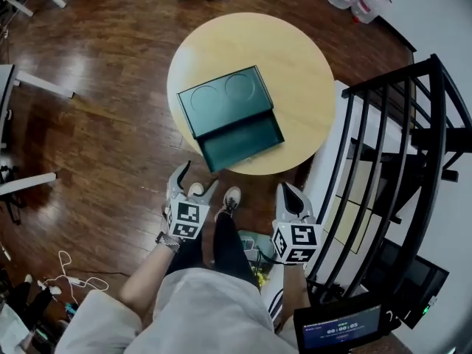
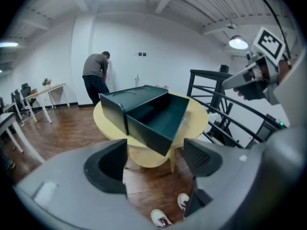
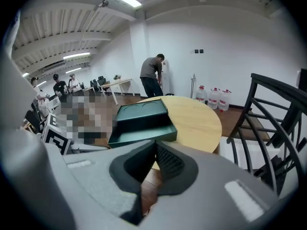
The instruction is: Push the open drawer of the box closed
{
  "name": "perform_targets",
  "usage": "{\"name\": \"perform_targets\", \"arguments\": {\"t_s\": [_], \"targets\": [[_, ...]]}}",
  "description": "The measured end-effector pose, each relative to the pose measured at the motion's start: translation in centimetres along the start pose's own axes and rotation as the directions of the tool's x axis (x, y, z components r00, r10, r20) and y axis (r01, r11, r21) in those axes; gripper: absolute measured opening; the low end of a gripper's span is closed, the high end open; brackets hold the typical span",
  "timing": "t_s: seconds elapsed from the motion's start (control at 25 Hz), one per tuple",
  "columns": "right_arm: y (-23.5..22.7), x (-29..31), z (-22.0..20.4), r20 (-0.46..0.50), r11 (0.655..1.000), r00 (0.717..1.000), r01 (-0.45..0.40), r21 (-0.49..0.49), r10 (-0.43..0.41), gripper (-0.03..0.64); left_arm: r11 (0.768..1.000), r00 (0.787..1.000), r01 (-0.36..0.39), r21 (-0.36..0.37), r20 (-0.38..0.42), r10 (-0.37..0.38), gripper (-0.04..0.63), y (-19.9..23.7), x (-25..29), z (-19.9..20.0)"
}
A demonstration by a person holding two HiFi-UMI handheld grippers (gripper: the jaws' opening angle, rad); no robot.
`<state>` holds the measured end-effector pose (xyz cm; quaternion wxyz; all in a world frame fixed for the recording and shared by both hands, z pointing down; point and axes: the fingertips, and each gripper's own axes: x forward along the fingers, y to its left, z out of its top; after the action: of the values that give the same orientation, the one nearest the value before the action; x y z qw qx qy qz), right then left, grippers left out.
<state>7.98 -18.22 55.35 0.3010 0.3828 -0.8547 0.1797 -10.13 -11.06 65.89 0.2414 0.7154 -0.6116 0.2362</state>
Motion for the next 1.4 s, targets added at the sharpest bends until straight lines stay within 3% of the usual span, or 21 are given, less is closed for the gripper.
{"name": "perform_targets", "arguments": {"t_s": [0.28, 0.48, 0.96, 1.4], "targets": [[0.1, 2.5, -2.5, -0.068, 0.999, 0.997, -0.021, 0.033, 0.023, 0.003, 0.998, 0.998, -0.050, -0.048, -0.034, 0.048, 0.388, 0.1, 2.4, -1.5], [-0.2, 5.8, -3.7, -0.059, 0.984, 0.994, -0.077, 0.158, 0.087, 0.003, 0.999, 1.000, -0.015, -0.040, -0.004, 0.014, 0.390, -0.1, 2.2, -1.3], [-3.9, 12.2, -3.7, -0.071, 0.998, 0.996, -0.063, -0.020, 0.061, 0.003, 0.999, 1.000, 0.013, -0.030, 0.016, -0.012, 0.390, 0.0, 2.0, -0.7], [-3.4, 13.2, -1.0, -0.006, 0.997, 0.997, -0.078, 0.005, 0.078, 0.003, 1.000, 0.998, 0.017, -0.010, 0.064, -0.016, 0.390, 1.2, 2.1, 1.8]]}}
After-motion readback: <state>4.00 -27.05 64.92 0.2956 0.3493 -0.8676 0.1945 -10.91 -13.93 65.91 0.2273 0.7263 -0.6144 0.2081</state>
